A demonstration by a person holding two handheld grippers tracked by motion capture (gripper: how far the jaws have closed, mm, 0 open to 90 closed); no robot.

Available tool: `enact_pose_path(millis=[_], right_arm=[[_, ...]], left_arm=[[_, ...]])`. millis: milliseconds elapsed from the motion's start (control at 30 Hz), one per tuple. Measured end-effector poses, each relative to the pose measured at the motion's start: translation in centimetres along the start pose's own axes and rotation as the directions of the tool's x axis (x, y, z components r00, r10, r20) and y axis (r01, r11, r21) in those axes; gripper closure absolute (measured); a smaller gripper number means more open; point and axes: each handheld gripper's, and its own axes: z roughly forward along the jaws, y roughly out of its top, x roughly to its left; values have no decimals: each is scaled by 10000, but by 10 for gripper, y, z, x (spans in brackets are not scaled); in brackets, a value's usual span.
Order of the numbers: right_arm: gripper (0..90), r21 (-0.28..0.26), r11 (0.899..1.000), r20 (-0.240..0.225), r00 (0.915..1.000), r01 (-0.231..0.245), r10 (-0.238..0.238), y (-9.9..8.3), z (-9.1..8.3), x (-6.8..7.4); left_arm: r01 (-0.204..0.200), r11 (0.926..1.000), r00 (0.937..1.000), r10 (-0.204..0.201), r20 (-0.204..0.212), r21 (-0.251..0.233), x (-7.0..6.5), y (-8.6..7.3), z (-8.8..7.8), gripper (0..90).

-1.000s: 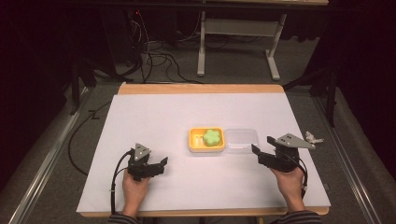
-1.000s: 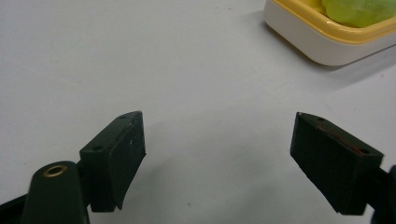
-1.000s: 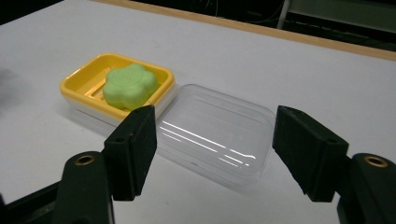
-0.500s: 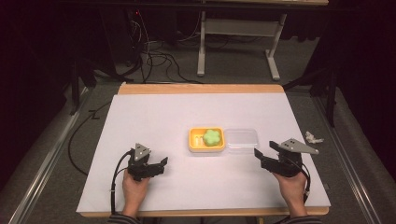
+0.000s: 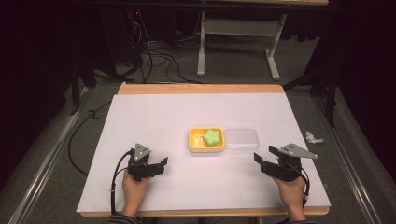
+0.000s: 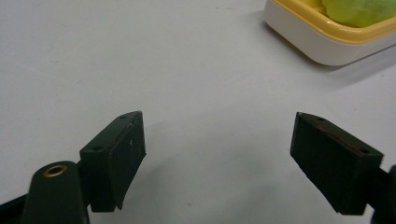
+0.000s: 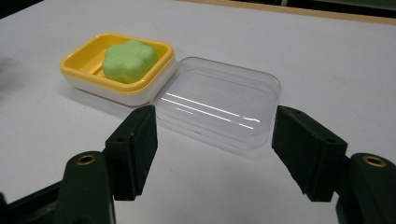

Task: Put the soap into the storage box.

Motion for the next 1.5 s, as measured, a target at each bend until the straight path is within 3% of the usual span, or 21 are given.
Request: enact_pose_path(millis=[700,1500], right_arm=[[319,83,9989,-130,9988,-467,468,-19,4,-1],[325,675,9977,-55,10000,-10,14,-29,21,10]], left_arm=[[-12,10000,10000,12,-12,-2,0,0,0,188],[-21,10000,10000,21,-17,-11,0,0,0,188]])
